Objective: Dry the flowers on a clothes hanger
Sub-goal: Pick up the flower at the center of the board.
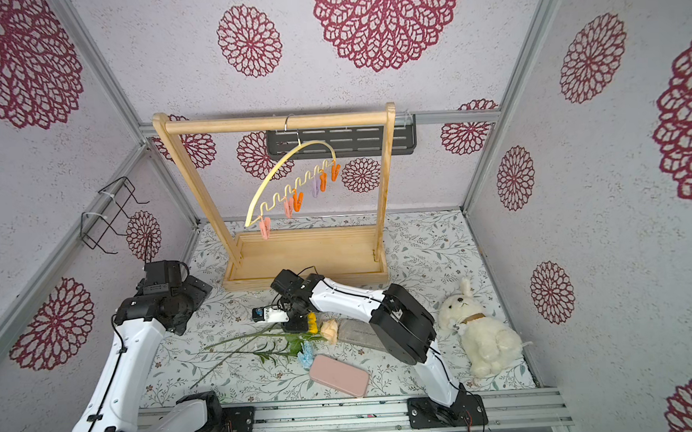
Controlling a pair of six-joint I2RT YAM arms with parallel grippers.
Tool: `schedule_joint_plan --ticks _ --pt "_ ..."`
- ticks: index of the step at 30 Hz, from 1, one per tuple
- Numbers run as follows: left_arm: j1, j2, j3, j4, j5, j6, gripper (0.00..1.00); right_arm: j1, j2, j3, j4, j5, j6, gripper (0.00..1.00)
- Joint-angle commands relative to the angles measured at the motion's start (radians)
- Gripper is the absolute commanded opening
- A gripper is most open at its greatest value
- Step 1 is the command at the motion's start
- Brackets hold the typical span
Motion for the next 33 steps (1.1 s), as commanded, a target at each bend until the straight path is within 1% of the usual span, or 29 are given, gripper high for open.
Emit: schedule_joint_plan --ticks 1,4,7,12,14,16,18,20,24,26,28,33 --pt "-0.027 0.001 0.031 0.047 0.031 0.027 0.97 -0.027 -0.097 -0.042 0.056 -0.041 0.048 0.19" --pt "-0.051 -0.019 0.038 0.110 0.078 0.048 0.97 -0.057 -0.169 -0.111 0.108 -0.059 0.088 0.19" --pt "-0.067 -0.064 0.025 0.236 0.170 0.083 0.97 -0.097 -0.266 -0.205 0.193 -0.090 0.145 0.18" --pt "-0.080 -0.152 -0.024 0.548 0.434 0.188 0.97 -0.185 -0.464 -0.403 0.402 -0.167 0.265 0.15" --pt "-0.084 -0.162 -0.022 0.602 0.513 0.228 0.97 -0.232 -0.541 -0.484 0.500 -0.197 0.337 0.15" --pt "-0.089 -0.154 -0.007 0.627 0.629 0.265 0.97 -0.280 -0.621 -0.566 0.603 -0.229 0.403 0.15" --pt "-0.118 -0.130 0.010 0.639 0.745 0.299 0.98 -0.333 -0.701 -0.659 0.713 -0.245 0.466 0.14" --pt "-0.164 -0.096 0.023 0.636 0.821 0.329 0.99 -0.379 -0.766 -0.732 0.790 -0.254 0.506 0.13" --pt "-0.298 -0.006 0.044 0.658 0.891 0.354 1.00 -0.446 -0.845 -0.811 0.852 -0.271 0.546 0.13" --pt "-0.375 0.047 0.062 0.682 0.889 0.360 0.97 -0.466 -0.857 -0.822 0.851 -0.290 0.560 0.13" --pt "-0.433 0.096 0.079 0.697 0.877 0.369 0.94 -0.471 -0.861 -0.829 0.850 -0.305 0.570 0.13" --pt "-0.521 0.180 0.070 0.799 0.855 0.328 0.92 -0.471 -0.861 -0.841 0.851 -0.325 0.589 0.12"
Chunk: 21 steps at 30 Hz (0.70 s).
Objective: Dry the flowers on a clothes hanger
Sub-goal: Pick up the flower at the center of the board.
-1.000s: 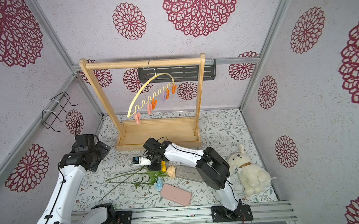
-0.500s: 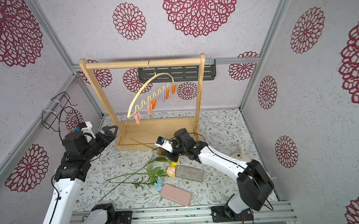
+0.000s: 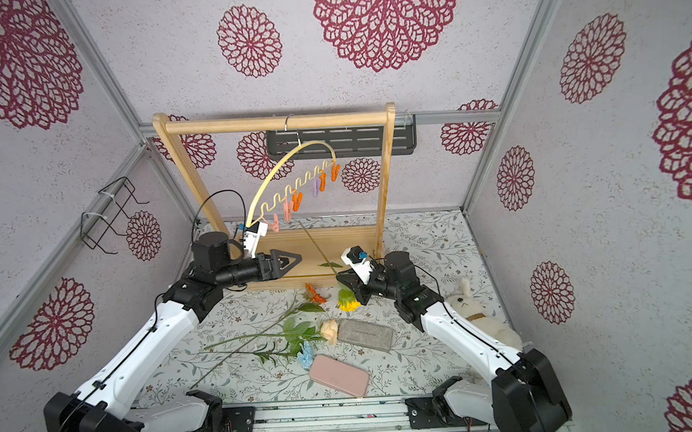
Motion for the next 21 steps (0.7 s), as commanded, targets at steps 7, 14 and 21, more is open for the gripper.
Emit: schedule_joint_plan --ticks 7,14,21 --pt "-0.094 0.028 0.012 0.155 -0.135 -0.005 0.84 -0.003 -0.035 -0.018 0.017 -0.091 0.029 0.11" --pt "-0.094 -0.009 -0.051 0.250 -0.214 -0.064 0.64 0.002 -0.008 -0.017 -0.043 -0.135 -0.005 0.10" --pt "-0.094 -0.009 -0.050 0.233 -0.253 -0.059 0.41 0.014 0.017 -0.015 -0.051 -0.145 -0.010 0.09"
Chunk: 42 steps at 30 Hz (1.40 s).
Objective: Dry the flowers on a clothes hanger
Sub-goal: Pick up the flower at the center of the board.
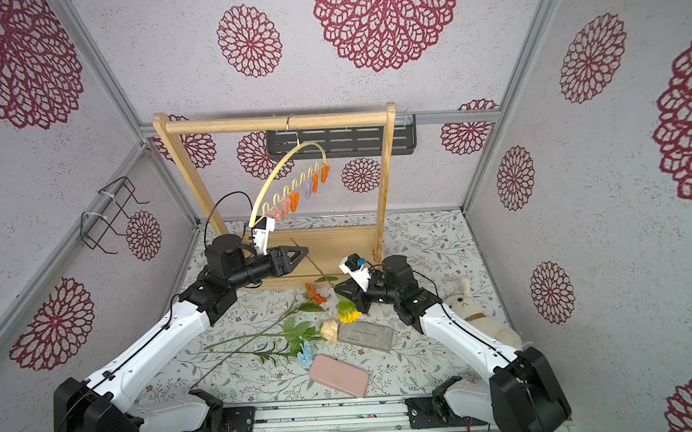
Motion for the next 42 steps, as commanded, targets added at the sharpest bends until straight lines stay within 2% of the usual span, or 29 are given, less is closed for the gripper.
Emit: schedule_joint_plan --ticks 1,4,9,12,14,16,25,31,35,38,42 --pt "-0.004 -0.020 -0.009 0.030 -0.040 0.003 0.38 0.007 0.009 0.014 -0.004 -0.032 -0.018 0.09" --pt "-0.003 -0.022 -0.007 0.022 -0.046 0.010 0.27 0.010 0.015 0.013 -0.003 -0.030 -0.020 0.09" --pt "-0.003 -0.028 -0.013 0.014 -0.059 0.020 0.00 0.009 0.021 0.019 0.011 -0.027 -0.014 0.12" --pt "-0.003 -0.033 -0.018 0.006 -0.062 0.026 0.00 0.010 0.017 0.016 0.024 -0.014 -0.006 0.25" --pt "-0.003 -0.039 -0.025 0.002 -0.064 0.028 0.00 0.010 0.011 0.014 0.029 -0.009 -0.009 0.28" --pt "-0.003 -0.046 -0.037 -0.001 -0.069 0.031 0.00 0.010 0.006 0.014 0.033 -0.008 -0.011 0.37" --pt "-0.002 -0.112 -0.135 -0.014 -0.100 0.054 0.00 -0.006 -0.045 0.014 0.062 0.027 -0.010 0.54" --pt "-0.001 -0.198 -0.253 0.082 -0.104 0.066 0.00 -0.014 -0.075 0.020 0.112 0.065 -0.006 0.59" --pt "-0.002 -0.281 -0.362 0.194 -0.115 0.082 0.00 -0.015 -0.058 0.025 0.174 0.013 -0.012 0.62" --pt "-0.002 -0.364 -0.430 0.206 -0.203 0.115 0.00 -0.015 -0.036 0.032 0.215 0.010 0.003 0.62" --pt "0.002 -0.462 -0.475 0.160 -0.358 0.181 0.00 -0.015 -0.018 0.056 0.251 0.080 0.034 0.64"
